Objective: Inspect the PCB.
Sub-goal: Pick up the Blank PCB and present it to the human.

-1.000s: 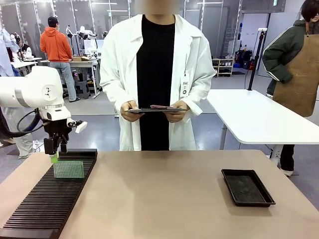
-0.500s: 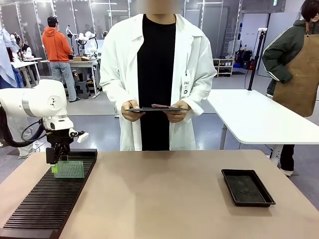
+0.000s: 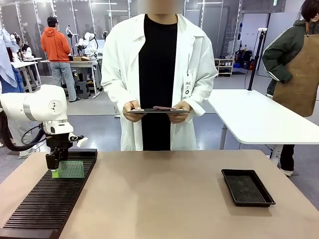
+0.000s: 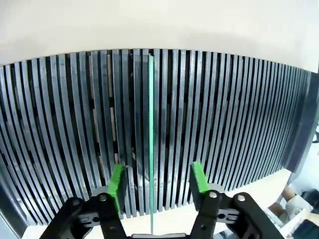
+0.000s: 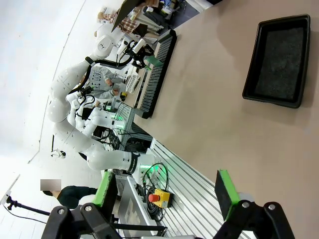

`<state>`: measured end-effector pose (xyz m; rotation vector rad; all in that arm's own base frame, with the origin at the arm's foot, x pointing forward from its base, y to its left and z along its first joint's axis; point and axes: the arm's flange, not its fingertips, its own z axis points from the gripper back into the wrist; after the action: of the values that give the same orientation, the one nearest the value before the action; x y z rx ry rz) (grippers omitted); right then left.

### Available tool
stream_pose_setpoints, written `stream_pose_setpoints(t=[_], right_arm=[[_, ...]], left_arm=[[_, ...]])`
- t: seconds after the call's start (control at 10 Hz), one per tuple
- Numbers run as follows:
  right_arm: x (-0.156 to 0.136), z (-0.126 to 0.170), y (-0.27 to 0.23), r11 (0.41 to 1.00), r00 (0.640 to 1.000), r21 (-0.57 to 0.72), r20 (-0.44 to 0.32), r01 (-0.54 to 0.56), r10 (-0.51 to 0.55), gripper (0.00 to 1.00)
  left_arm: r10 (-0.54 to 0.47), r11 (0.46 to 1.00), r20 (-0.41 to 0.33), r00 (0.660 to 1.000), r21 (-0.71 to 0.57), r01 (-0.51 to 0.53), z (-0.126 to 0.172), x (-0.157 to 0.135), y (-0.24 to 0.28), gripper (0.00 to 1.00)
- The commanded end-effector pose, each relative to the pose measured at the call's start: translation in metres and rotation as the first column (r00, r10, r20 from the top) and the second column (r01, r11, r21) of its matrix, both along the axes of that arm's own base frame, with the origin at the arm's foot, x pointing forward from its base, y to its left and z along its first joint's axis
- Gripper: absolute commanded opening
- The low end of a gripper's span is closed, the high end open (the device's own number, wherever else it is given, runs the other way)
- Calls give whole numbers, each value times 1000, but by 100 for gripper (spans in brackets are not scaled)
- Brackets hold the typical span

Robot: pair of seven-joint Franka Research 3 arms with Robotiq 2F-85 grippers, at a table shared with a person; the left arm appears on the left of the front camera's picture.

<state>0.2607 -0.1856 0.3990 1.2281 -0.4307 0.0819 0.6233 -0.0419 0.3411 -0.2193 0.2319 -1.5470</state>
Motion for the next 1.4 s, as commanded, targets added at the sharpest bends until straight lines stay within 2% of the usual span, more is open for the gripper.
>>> stream_pose_setpoints(t=[0.0, 0.1, 0.2, 0.3, 0.9, 1.1, 1.2, 1.3], right_arm=[[1, 1, -1, 1000, 1000, 9, 26, 0, 0, 100], [1, 1, -1, 1000, 1000, 9, 26, 0, 0, 100], [1, 1, -1, 1000, 1000, 9, 26, 0, 0, 100], [1, 1, -1, 1000, 1000, 9, 26, 0, 0, 100], [1, 1, -1, 1000, 1000, 9, 26, 0, 0, 100], [1, 1, -1, 1000, 1000, 9, 26, 0, 0, 100], [1, 1, -1, 1000, 1000, 9, 26, 0, 0, 100], [1, 1, -1, 1000, 1000, 9, 26, 0, 0, 100]], left_arm=[[-6, 999, -29, 1000, 31, 7, 2, 9, 0, 0], [-3, 1000, -28, 1000, 29, 4, 1, 9, -1, 14], [-1, 999, -27, 1000, 33, 2, 0, 9, 0, 4], [0, 1000, -28, 1000, 29, 0, 0, 9, 1, 0], [29, 999, -4, 1000, 43, -29, 11, 2, 2, 0], [82, 995, 67, 994, 59, -86, 52, -26, 4, 0], [129, 991, 100, 987, 15, -131, 84, -48, 8, 0], [202, 976, 65, 977, -94, -195, 108, -63, 14, 0]])
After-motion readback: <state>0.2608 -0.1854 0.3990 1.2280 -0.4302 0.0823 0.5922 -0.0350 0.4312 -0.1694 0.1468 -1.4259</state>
